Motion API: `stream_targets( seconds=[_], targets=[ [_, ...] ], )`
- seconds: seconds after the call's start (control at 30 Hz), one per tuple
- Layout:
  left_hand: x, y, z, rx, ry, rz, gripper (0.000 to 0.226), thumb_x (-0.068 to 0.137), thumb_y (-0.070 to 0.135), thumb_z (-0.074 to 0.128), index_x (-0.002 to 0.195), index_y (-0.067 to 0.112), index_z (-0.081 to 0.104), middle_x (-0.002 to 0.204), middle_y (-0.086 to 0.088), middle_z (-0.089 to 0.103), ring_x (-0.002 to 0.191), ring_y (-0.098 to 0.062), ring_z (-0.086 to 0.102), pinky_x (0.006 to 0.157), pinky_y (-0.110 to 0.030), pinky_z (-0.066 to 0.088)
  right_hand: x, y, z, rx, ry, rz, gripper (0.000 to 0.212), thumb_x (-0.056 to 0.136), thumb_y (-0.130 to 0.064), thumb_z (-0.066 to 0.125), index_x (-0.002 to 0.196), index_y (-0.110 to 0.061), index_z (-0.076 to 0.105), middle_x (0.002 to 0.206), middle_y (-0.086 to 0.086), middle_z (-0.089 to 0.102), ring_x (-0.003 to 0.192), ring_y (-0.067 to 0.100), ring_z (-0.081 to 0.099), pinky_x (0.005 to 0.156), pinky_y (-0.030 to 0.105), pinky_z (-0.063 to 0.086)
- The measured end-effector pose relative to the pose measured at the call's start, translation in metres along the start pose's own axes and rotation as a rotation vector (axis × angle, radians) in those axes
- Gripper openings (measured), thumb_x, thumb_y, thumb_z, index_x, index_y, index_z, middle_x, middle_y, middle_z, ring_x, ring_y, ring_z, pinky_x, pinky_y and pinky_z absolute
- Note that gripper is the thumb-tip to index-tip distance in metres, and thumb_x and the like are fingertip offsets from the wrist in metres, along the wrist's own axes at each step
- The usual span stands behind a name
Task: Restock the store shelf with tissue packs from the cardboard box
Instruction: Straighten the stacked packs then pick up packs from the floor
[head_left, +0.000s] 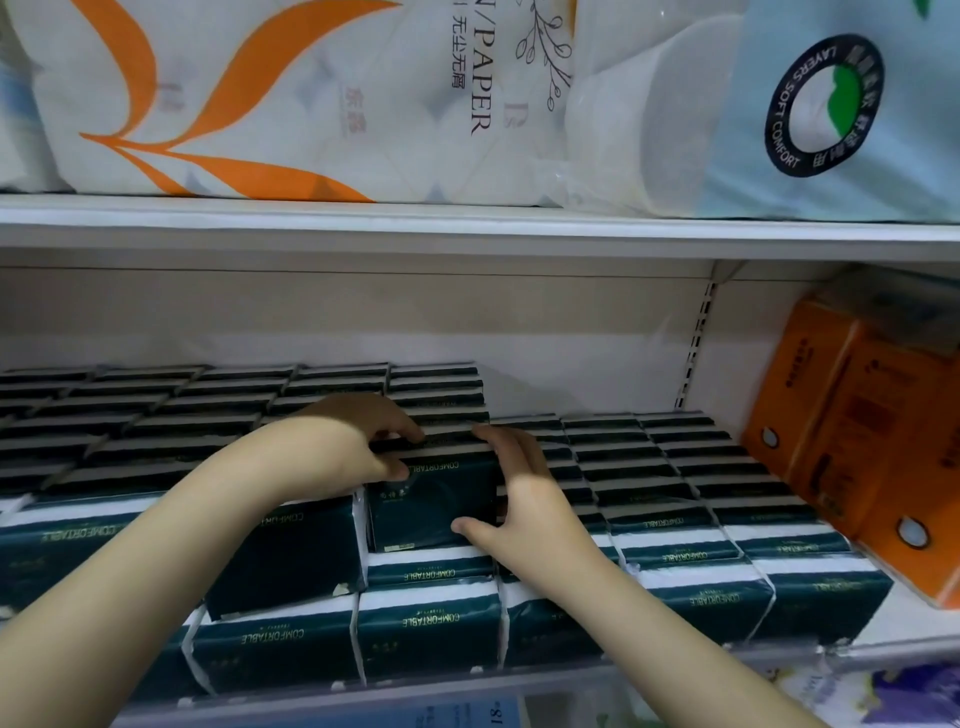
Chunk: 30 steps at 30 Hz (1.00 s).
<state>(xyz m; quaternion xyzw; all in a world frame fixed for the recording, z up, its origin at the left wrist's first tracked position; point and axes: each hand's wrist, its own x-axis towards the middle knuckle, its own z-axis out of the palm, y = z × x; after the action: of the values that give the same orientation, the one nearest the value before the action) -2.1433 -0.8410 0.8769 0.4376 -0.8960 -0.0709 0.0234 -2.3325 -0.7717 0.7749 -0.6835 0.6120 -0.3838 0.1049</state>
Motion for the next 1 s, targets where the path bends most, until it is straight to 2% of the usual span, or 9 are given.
stream_targets(
  seconds=[0.17,0.3,0.37,0.47,0.57,0.67,0.9,1.0],
  targets=[
    [0.001,0.007,-0.006,0.042,-0.059,-0.025,0.047,0.089,0.037,0.066,0.133,0.038,0.050,0.138,0.013,0.049,0.121,-0.010,0.049,0.103,-0.026,0.040,0.000,0.000,-0.004,0.012,-0.058,0.006,0.087,0.079,-0.033,0.078,0.147,-0.038,0.023,0.146,-0.010,0.027,0.130,0.009,0.039,0.102,0.013,0.034],
    [-0.002,0.016,-0.010,0.118,-0.063,-0.045,0.060,0.091,0.044,0.061,0.145,0.039,0.036,0.152,0.008,0.036,0.135,-0.015,0.039,0.107,-0.025,0.034,-0.006,0.004,-0.019,0.260,-0.052,0.115,0.078,0.087,-0.044,0.068,0.149,-0.043,0.020,0.151,-0.014,0.030,0.133,0.001,0.031,0.106,0.021,0.031],
    [-0.004,0.025,-0.011,0.127,-0.040,-0.044,0.063,0.092,0.047,0.057,0.149,0.039,0.030,0.155,0.006,0.032,0.139,-0.017,0.035,0.109,-0.027,0.032,-0.011,0.009,-0.030,0.333,0.001,0.162,0.069,0.091,-0.043,0.063,0.147,-0.045,0.022,0.151,-0.012,0.034,0.134,0.006,0.037,0.106,0.027,0.037],
    [-0.006,0.050,-0.010,0.107,0.021,-0.010,0.060,0.094,0.050,0.052,0.148,0.036,0.033,0.150,0.003,0.041,0.132,-0.017,0.043,0.103,-0.026,0.036,-0.024,0.020,-0.052,0.423,0.103,0.194,0.054,0.096,-0.034,0.057,0.144,-0.039,0.032,0.143,-0.013,0.043,0.127,0.009,0.049,0.104,0.029,0.043],
    [-0.005,0.082,-0.005,-0.012,0.112,0.093,0.052,0.094,0.048,0.052,0.143,0.034,0.042,0.145,0.011,0.045,0.130,-0.011,0.045,0.102,-0.024,0.036,-0.042,0.032,-0.077,0.482,0.231,0.238,0.035,0.099,-0.031,0.053,0.132,-0.039,0.045,0.126,-0.022,0.053,0.114,-0.006,0.053,0.108,0.034,0.044],
    [0.001,0.121,0.005,-0.123,0.163,0.188,0.051,0.094,0.047,0.053,0.142,0.031,0.045,0.143,0.014,0.048,0.130,-0.007,0.045,0.104,-0.023,0.035,-0.067,0.049,-0.109,0.493,0.351,0.255,0.024,0.099,-0.033,0.051,0.119,-0.045,0.050,0.117,-0.027,0.057,0.112,-0.003,0.055,0.106,0.039,0.046],
    [0.015,0.252,0.044,-0.492,0.161,0.362,0.047,0.095,0.041,0.054,0.140,0.032,0.047,0.141,0.017,0.047,0.131,-0.005,0.044,0.112,-0.030,0.034,-0.169,0.094,-0.203,0.503,0.586,0.360,0.025,0.102,-0.031,0.044,0.123,-0.038,0.057,0.129,-0.018,0.058,0.123,0.002,0.053,0.109,0.040,0.043],
    [0.014,0.316,0.067,-0.699,0.137,0.418,0.045,0.096,0.033,0.056,0.140,0.030,0.048,0.138,0.016,0.050,0.127,-0.002,0.047,0.109,-0.026,0.036,-0.219,0.109,-0.240,0.511,0.682,0.411,0.025,0.103,-0.031,0.043,0.123,-0.035,0.058,0.130,-0.016,0.059,0.124,0.002,0.053,0.110,0.039,0.041]
  ],
)
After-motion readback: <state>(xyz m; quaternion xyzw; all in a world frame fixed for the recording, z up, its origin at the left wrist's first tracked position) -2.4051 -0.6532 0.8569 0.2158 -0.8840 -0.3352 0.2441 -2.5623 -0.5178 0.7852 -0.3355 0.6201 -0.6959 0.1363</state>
